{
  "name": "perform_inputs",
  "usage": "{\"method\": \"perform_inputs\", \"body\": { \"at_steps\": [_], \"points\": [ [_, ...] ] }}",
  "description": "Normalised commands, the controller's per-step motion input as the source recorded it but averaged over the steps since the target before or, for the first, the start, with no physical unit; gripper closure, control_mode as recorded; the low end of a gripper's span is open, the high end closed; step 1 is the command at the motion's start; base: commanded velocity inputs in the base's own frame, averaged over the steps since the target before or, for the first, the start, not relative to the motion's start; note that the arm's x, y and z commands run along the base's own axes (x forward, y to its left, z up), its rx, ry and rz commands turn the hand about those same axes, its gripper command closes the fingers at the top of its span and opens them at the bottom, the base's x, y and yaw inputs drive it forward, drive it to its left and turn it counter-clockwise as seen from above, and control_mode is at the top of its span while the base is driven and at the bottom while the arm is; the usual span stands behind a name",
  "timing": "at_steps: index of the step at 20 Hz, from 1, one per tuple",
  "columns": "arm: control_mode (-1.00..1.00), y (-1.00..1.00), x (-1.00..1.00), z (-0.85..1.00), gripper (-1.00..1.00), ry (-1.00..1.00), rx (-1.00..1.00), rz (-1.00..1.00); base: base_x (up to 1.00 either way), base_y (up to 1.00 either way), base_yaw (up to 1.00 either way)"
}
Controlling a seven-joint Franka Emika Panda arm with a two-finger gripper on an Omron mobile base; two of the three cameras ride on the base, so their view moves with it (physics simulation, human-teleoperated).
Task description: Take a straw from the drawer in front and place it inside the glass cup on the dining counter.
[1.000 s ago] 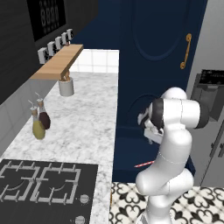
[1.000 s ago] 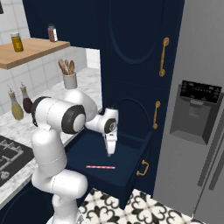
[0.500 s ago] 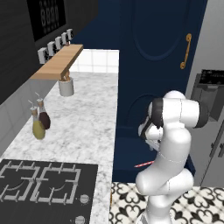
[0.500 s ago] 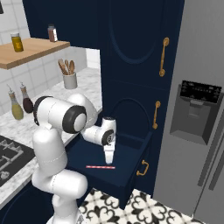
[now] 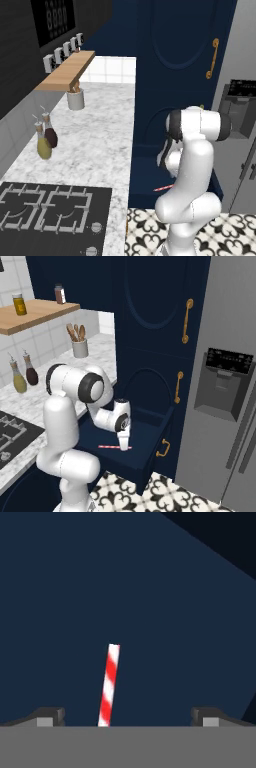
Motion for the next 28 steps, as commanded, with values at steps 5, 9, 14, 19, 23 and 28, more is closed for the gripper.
{"method": "perform_inputs", "body": {
  "at_steps": [5, 9, 14, 19, 23, 28],
  "points": [
    [-1.00, -0.22, 0.04, -0.28, -1.00, -0.03, 0.00, 0.00, 0.00, 0.00, 0.00],
    [-1.00, -0.11, 0.20, -0.20, -1.00, 0.00, 0.00, 0.00, 0.00, 0.00, 0.00],
    [-1.00, 0.00, 0.42, -0.10, -1.00, 0.00, 0.01, 0.00, 0.00, 0.00, 0.00],
    [-1.00, 0.00, 0.20, -0.11, -1.00, 0.00, 0.01, 0.00, 0.00, 0.00, 0.00],
    [-1.00, 0.00, -0.04, -0.30, -1.00, 0.00, 0.00, 0.00, 0.00, 0.00, 0.00],
    [-1.00, 0.00, -0.18, -0.37, 1.00, -0.02, 0.00, 0.00, 0.00, 0.00, 0.00]
  ]
}}
